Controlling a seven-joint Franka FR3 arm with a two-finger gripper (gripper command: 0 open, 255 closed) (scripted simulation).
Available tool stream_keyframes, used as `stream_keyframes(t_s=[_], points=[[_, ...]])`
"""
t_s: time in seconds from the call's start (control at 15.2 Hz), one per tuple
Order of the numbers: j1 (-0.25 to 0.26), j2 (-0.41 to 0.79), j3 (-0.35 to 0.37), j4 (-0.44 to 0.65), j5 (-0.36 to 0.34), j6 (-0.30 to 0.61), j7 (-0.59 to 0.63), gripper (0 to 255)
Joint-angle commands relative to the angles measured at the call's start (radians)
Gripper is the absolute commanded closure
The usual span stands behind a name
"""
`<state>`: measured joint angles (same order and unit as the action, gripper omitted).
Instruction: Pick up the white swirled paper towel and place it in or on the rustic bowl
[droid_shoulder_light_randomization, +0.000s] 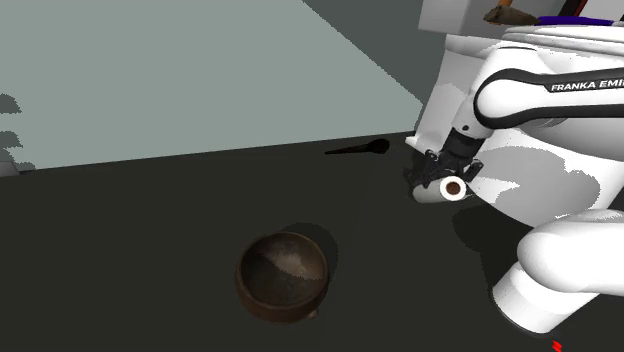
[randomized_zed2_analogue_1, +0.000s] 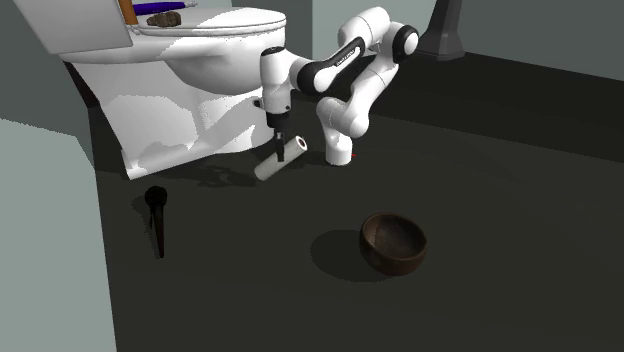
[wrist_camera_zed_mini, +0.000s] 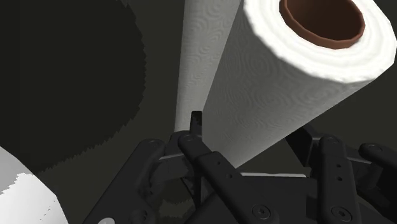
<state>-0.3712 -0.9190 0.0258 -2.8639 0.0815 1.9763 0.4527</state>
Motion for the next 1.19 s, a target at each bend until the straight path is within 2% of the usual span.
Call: stream_keyframes(t_s=[0.0, 0.92, 1.12], points=[[0.0, -0.011, 0.0, 0.021, -0.001, -0.033, 0.002, 255], [-0.003, -0.022, -0.006, 0.197, -0.009, -0.22, 0.012, 255], [0.038, -0.044, 0.069, 0.191, 0.05, -0.229, 0.088, 255]])
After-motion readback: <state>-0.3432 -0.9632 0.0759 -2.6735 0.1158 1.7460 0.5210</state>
